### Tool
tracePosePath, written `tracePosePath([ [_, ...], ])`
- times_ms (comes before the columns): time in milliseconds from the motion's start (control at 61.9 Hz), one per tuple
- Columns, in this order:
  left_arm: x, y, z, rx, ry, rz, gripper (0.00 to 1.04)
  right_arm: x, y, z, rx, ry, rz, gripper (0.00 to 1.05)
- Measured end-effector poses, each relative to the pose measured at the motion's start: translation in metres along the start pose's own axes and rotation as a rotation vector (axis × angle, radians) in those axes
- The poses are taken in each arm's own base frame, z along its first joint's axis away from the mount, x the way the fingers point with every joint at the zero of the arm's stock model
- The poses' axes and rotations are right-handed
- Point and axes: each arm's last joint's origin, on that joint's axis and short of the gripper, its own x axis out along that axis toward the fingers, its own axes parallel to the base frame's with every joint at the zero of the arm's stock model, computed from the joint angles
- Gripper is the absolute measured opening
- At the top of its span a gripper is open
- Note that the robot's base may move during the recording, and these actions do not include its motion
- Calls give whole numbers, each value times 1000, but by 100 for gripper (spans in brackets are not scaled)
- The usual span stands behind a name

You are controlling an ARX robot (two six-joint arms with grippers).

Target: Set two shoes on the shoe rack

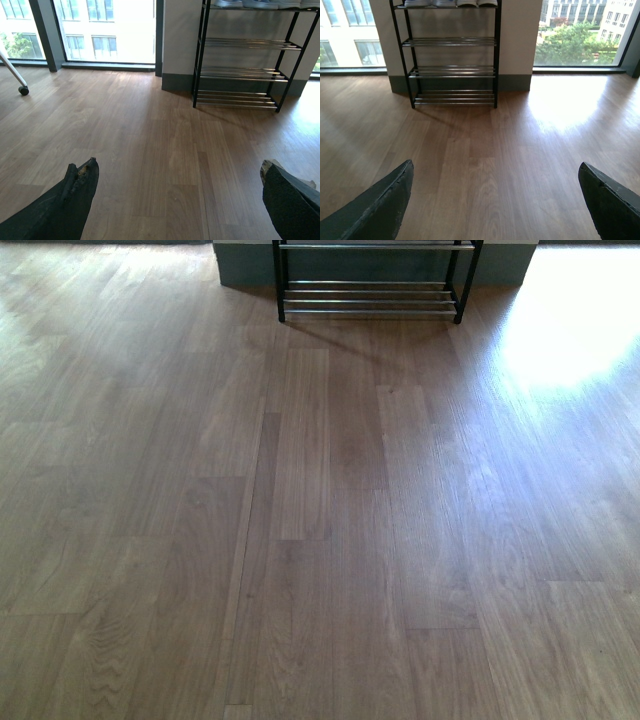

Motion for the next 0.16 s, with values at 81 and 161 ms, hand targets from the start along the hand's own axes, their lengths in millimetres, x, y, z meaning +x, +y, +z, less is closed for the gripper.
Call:
tracePosePath([
  [81, 0, 0, 0, 0, 0, 0, 95, 0, 0, 0, 0, 0, 0, 96],
  [161, 0, 0, 0, 0, 0, 0, 95, 0, 0, 0, 0, 0, 0, 96],
])
